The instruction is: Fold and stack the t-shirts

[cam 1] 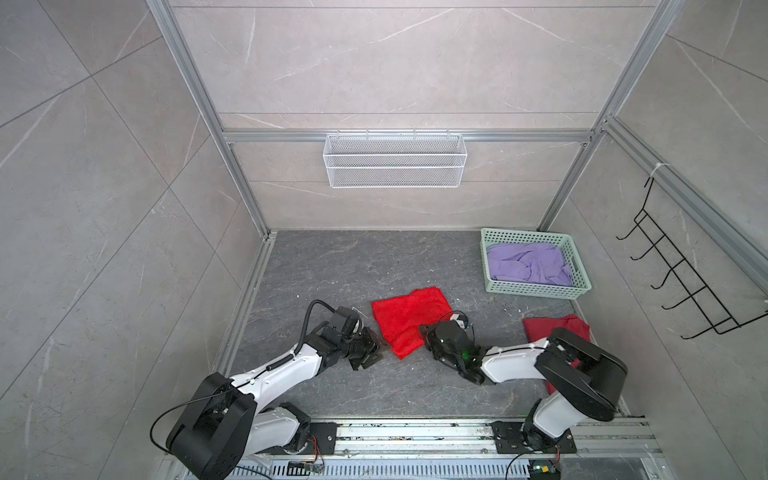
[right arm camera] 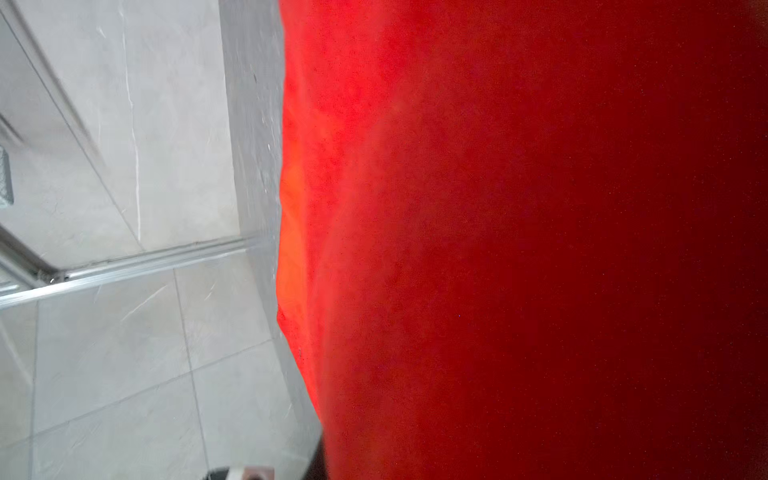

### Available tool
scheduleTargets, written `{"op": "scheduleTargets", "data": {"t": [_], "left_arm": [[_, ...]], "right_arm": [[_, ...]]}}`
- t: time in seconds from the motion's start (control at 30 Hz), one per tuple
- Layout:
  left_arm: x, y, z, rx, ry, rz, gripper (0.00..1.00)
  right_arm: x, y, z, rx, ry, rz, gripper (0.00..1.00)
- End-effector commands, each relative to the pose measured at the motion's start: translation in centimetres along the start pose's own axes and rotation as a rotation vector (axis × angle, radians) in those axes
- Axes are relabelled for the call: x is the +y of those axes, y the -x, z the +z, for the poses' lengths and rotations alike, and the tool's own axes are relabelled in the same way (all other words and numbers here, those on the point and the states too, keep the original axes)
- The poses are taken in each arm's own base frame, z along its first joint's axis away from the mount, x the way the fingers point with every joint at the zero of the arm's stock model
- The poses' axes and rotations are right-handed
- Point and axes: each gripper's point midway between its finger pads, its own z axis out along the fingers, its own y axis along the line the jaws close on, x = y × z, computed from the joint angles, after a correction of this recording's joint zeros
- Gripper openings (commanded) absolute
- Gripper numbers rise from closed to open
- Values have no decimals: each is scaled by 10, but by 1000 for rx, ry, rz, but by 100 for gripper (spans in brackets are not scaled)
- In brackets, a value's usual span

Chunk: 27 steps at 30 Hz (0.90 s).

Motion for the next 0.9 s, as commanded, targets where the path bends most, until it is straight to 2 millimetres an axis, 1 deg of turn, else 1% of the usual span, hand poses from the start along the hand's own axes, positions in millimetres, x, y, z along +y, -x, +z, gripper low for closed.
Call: {"op": "scheduleTargets", "data": {"t": [0.0, 0.03, 0.1, 0.13, 0.17, 0.2, 0.27, 0.3, 0.37, 0.4, 0.43, 0.5, 0.63, 0.67, 0.77, 0.83, 0.87], "left_arm": [[1, 5, -25, -70, 77, 123, 53], [0, 8, -30, -94, 88, 146, 55], [-3, 11, -40, -131, 107, 182, 58], [-5, 14, -45, -155, 111, 204, 61], [-6, 16, -50, -176, 122, 220, 61], [-7, 18, -56, -201, 134, 238, 62], [-8, 23, -65, -244, 158, 269, 62], [-9, 27, -71, -268, 169, 281, 63], [-11, 31, -77, -302, 180, 304, 64], [-13, 33, -79, -316, 184, 314, 64], [-14, 35, -81, -327, 188, 321, 65], [-16, 39, -82, -343, 188, 330, 65], [-25, 50, -77, -371, 169, 348, 65], [-27, 52, -75, -377, 161, 352, 65], [-37, 61, -67, -378, 141, 362, 65], [-45, 66, -61, -369, 128, 383, 65], [-48, 67, -59, -362, 128, 390, 65]], "right_arm": [[-29, 6, -19, 184, -301, -370, 3], [-27, 7, -24, 244, -343, -441, 2], [-24, 10, -36, 327, -399, -597, 2], [-24, 14, -43, 358, -438, -658, 2], [-29, 17, -51, 390, -477, -708, 2], [-27, 15, -57, 445, -471, -759, 3], [-34, 18, -71, 522, -521, -829, 4], [-40, 15, -80, 585, -534, -871, 5], [-55, 18, -97, 642, -599, -918, 5], [-64, 22, -108, 660, -646, -941, 4], [-72, 32, -118, 643, -710, -956, 4], [-82, 48, -137, 618, -798, -966, 4], [-88, 85, -174, 515, -947, -962, 4], [-87, 90, -179, 500, -956, -945, 4], [-73, 99, -183, 474, -931, -931, 4], [-71, 112, -191, 468, -1024, -938, 4], [-71, 114, -192, 482, -1053, -941, 5]]}}
